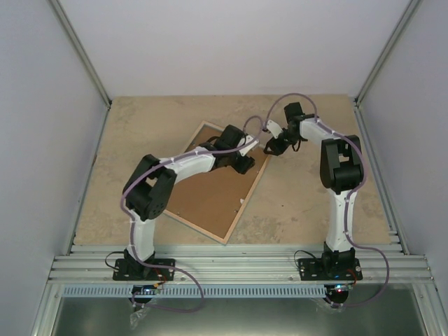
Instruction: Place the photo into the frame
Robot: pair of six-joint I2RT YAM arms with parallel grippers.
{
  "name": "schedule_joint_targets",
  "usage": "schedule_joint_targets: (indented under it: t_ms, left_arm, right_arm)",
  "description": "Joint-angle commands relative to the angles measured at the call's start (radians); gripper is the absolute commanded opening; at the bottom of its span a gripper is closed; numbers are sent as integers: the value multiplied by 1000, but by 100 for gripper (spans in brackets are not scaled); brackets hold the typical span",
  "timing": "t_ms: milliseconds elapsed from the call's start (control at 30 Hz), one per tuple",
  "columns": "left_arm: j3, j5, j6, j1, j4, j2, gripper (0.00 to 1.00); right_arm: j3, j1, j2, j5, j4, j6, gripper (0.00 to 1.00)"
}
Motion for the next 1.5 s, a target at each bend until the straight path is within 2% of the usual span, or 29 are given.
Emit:
schedule_joint_targets:
  t_ms: [0, 133, 233, 400, 667, 867, 1000, 1033, 1300, 1467]
  left_arm:
    - [-27, 15, 19, -23, -101, -139, 66]
    - [-41, -24, -10, -87, -173, -154, 67]
    - [-27, 18, -68, -111, -240, -118, 66]
    - [-38, 5, -167, -150, -233, -89, 62]
    - [-2, -152, -244, -205, -259, 27, 38]
    - [24, -225, -232, -234, -280, 77, 26]
    - [51, -243, -159, -234, -294, 44, 3]
    - [53, -245, -134, -234, -292, 28, 0]
    - [8, -176, 65, -208, -279, -123, 0]
    - [39, 42, 125, -115, -353, -179, 0]
  right_arm:
    - [44, -18, -42, -29, -70, 59, 44]
    - [68, -59, -106, -73, -68, 88, 59]
    - [63, -93, -159, -114, -69, 92, 62]
    - [10, -155, -255, -174, -50, 95, 63]
    - [-99, -240, -355, -229, -12, 112, 63]
    - [-150, -267, -403, -232, 19, 108, 63]
    - [-191, -273, -458, -213, 34, 43, 63]
    - [-206, -274, -477, -206, 40, 25, 63]
    - [-366, -282, -654, -195, 47, -196, 65]
    - [-512, -281, -806, -230, 1, -493, 66]
